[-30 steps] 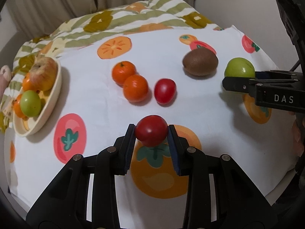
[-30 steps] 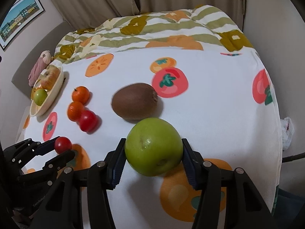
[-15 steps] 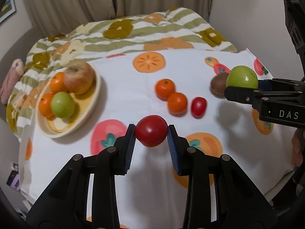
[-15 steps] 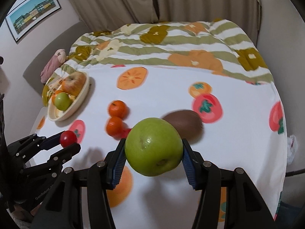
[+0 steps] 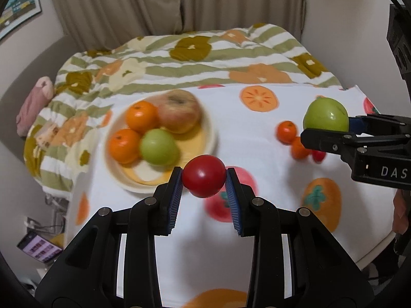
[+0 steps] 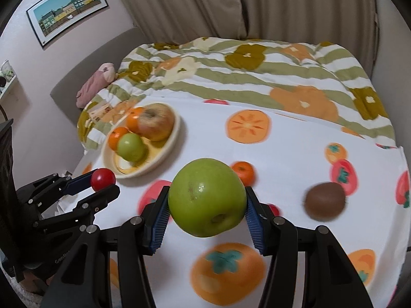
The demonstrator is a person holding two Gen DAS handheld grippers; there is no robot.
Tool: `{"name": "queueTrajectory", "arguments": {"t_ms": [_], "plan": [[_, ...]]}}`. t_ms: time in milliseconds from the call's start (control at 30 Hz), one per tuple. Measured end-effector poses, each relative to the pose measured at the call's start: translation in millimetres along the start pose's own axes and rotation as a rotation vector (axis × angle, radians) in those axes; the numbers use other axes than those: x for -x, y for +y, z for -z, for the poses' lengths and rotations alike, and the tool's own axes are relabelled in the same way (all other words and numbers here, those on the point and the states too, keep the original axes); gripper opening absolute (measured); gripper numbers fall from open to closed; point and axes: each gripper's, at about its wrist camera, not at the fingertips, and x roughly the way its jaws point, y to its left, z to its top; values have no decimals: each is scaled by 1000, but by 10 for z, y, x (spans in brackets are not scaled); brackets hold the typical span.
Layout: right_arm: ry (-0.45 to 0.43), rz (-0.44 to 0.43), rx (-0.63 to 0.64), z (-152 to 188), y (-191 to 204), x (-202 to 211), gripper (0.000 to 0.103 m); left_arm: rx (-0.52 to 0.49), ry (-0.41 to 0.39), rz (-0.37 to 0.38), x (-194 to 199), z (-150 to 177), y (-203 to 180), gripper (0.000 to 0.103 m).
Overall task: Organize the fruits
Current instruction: 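Carry the tomato and green apple with both tools over the plate, then open the left tool to drop the tomato while the right tool lowers the green apple onto the plate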
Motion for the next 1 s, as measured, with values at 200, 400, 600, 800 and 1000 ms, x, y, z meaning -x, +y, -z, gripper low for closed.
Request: {"name": "queueTrajectory", "arguments": {"t_ms": [200, 400, 600, 800, 1000], "plan": [[-10, -10, 16, -100, 378, -225, 51, 0, -5, -11, -95, -32, 450, 38], [-11, -1, -6, -173, 624, -440, 51, -37, -1, 5, -316, -108, 777, 38], [-5, 33, -41, -201, 755, -605, 51, -77, 24, 44, -587, -118, 959, 38], [0, 71, -92, -184, 792, -726, 51, -149, 53, 74, -811, -104, 1033, 38], [1, 98, -155, -169, 791, -802, 51, -202, 74, 105, -908, -54, 1048, 38]]}}
